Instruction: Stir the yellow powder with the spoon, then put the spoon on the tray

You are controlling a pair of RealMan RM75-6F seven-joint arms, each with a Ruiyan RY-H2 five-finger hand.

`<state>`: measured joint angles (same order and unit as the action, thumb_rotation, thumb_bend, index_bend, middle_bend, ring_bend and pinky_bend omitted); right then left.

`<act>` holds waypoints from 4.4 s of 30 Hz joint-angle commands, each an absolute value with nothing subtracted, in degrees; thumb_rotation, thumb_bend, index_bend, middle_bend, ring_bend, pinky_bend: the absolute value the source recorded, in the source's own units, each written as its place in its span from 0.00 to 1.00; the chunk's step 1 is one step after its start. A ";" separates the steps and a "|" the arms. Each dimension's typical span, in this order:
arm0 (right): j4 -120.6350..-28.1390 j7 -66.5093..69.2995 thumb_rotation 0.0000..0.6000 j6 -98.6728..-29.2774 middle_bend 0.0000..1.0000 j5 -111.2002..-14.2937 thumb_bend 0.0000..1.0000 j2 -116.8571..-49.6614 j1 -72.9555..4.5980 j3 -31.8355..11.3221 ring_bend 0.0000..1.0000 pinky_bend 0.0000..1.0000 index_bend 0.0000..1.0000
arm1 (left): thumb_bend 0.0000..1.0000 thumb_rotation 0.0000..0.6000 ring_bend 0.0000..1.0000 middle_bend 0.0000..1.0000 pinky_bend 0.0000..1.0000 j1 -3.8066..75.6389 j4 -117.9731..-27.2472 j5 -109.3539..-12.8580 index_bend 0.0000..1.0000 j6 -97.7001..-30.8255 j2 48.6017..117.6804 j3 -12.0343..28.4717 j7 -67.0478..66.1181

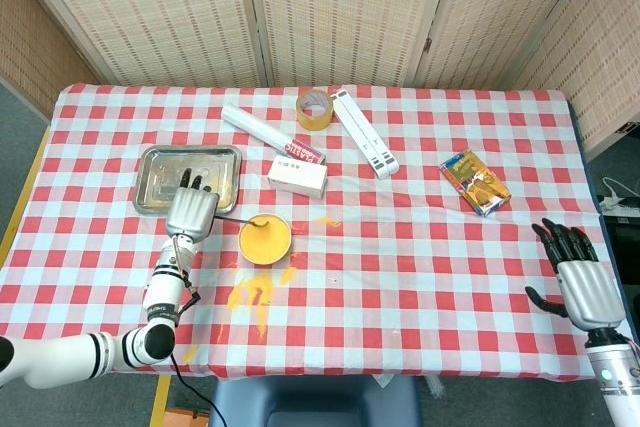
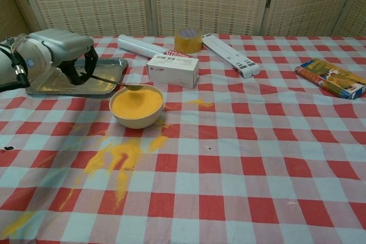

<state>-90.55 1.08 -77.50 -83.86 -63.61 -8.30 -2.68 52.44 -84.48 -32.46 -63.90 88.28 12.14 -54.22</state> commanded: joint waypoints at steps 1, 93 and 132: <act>-90.47 0.97 1.00 -77.09 0.00 -83.69 0.18 -63.77 -8.51 -2.73 0.00 0.00 0.00 | 0.74 1.00 0.12 0.37 0.00 52.62 -83.52 -32.27 0.87 -63.18 88.58 11.41 -54.05; -91.41 2.32 1.00 -78.48 0.00 -86.34 0.18 -63.14 -8.11 -1.75 0.00 0.00 0.00 | 0.74 1.00 0.16 0.40 0.00 52.39 -91.51 -35.57 0.87 -75.43 91.59 5.25 -70.90; -91.24 3.35 1.00 -79.20 0.00 -86.39 0.18 -62.68 -7.78 -1.95 0.00 0.00 0.00 | 0.74 1.00 0.17 0.41 0.00 54.69 -89.39 -28.69 0.87 -72.89 91.15 8.96 -71.72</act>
